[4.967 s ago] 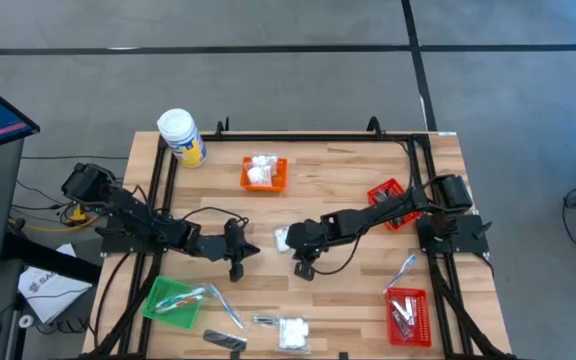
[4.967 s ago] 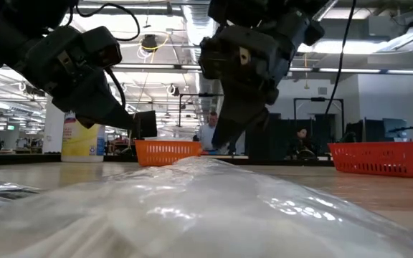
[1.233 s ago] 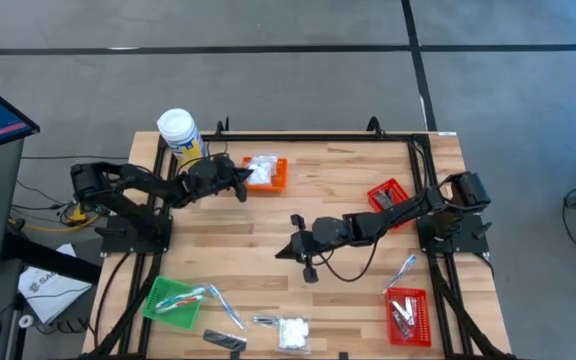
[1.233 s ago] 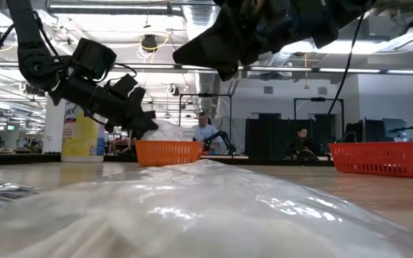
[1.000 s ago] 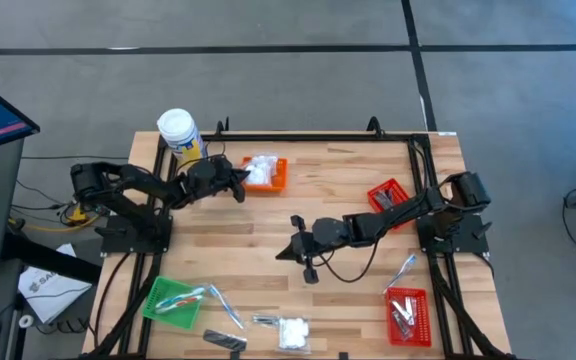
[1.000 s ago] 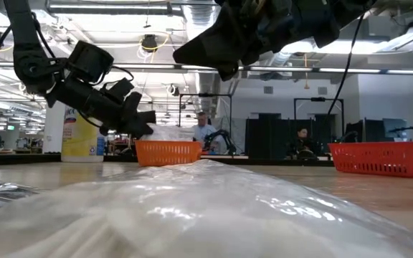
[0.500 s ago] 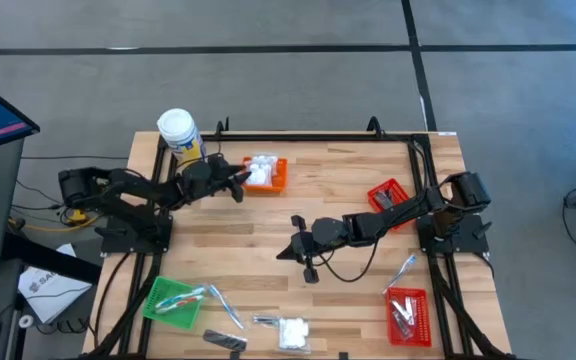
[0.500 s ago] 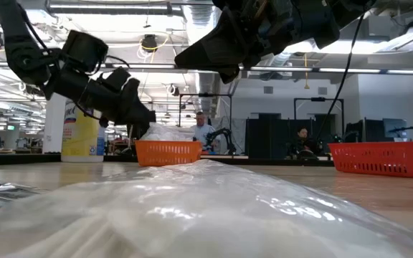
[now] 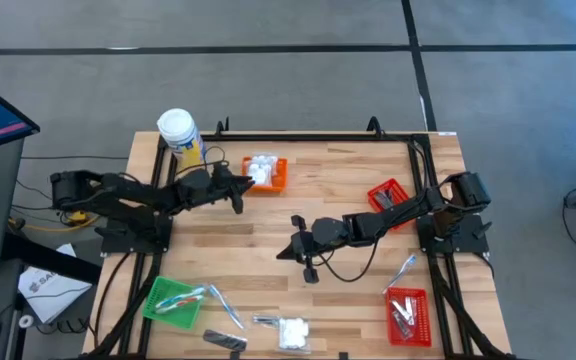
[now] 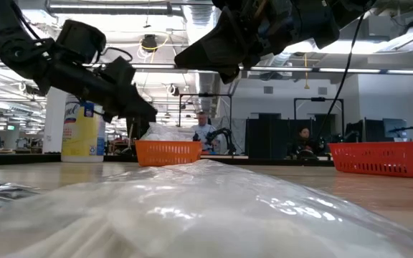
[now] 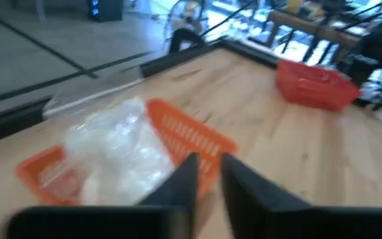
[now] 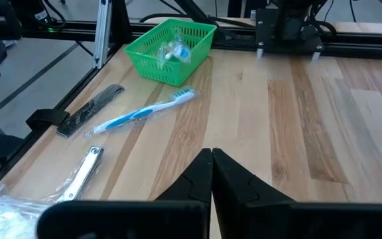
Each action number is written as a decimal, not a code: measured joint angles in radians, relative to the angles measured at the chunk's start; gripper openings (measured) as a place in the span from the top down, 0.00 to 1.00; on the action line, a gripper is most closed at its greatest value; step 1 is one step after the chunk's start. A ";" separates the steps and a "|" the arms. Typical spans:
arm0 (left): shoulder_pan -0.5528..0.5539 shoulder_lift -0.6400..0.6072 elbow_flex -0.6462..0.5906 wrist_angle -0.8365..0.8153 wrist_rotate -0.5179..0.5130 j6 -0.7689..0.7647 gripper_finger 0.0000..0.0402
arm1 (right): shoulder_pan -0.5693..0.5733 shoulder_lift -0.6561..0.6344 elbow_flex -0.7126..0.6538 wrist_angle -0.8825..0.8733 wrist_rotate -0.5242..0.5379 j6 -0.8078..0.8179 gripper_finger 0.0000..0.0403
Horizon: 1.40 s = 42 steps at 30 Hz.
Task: Pick & Place Travel size toiletries
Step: Put the white cotton pack into the orange basket, then put the blue toothbrush into the green basket
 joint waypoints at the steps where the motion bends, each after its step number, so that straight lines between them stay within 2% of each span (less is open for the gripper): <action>1: 0.005 0.011 0.000 0.000 -0.004 0.000 0.92 | 0.000 0.000 0.000 0.000 0.000 0.001 1.00; 2: 0.014 0.023 0.004 -0.002 -0.010 -0.001 0.96 | 0.000 0.000 0.000 0.000 0.000 0.005 1.00; 7: 0.039 0.089 0.065 -0.038 -0.019 -0.019 0.99 | 0.000 0.000 0.000 0.001 0.000 0.008 1.00; 14: 0.040 0.273 0.191 -0.176 -0.020 -0.044 1.00 | -0.007 0.000 0.000 -0.013 0.000 0.008 1.00; 19: 0.040 0.323 0.229 -0.242 -0.036 -0.078 1.00 | -0.006 0.000 0.000 -0.027 0.000 0.008 1.00; 27: 0.027 0.230 0.237 -0.279 -0.054 -0.044 1.00 | -0.006 0.000 0.000 -0.027 0.000 0.008 1.00; 35: -0.034 0.112 0.236 -0.292 -0.065 -0.010 1.00 | -0.005 0.000 0.000 -0.026 0.000 0.009 1.00; 42: -0.153 0.027 0.236 -0.345 -0.069 -0.006 1.00 | -0.006 -0.043 0.000 -0.173 0.000 0.051 1.00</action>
